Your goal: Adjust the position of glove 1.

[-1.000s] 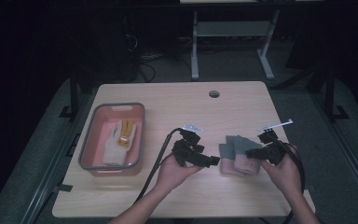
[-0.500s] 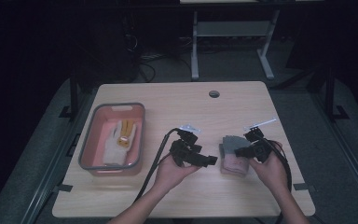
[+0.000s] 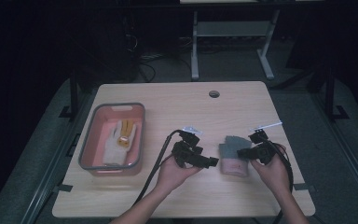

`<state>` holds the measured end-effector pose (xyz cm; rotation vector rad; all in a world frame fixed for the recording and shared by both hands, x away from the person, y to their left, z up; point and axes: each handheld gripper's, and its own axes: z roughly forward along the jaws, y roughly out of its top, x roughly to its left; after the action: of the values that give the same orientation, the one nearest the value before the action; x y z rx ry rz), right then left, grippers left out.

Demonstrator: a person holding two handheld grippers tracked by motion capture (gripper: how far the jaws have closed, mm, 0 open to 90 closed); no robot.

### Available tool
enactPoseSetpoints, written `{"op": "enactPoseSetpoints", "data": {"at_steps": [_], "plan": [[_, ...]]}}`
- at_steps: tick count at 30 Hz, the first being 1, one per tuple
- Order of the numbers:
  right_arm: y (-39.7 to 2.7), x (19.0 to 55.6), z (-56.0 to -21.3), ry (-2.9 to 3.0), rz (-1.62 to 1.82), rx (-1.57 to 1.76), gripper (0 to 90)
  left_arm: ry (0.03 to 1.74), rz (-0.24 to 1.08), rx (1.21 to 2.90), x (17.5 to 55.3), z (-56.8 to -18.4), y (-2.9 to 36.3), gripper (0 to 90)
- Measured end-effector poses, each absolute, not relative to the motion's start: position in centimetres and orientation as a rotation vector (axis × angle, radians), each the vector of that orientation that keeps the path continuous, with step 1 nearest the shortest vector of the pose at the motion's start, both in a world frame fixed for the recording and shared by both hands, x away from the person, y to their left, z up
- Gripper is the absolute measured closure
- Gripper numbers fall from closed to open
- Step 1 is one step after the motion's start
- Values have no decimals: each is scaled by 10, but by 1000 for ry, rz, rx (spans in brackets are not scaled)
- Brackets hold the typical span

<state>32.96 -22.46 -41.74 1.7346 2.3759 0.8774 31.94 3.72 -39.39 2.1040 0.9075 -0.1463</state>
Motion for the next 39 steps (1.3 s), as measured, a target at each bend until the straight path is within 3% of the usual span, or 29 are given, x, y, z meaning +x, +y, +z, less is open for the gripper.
{"op": "enactPoseSetpoints", "data": {"at_steps": [18, 20, 39], "plan": [[-261, 318, -435, 2304, 1110, 1844, 503, 967, -252, 2095, 330, -424, 3, 277], [-262, 317, -437, 2289, 1154, 1861, 501, 980, -263, 2096, 332, -429, 0, 314], [-269, 314, -460, 2228, 1265, 1982, 474, 1081, -260, 2093, 339, -456, -20, 386]]}}
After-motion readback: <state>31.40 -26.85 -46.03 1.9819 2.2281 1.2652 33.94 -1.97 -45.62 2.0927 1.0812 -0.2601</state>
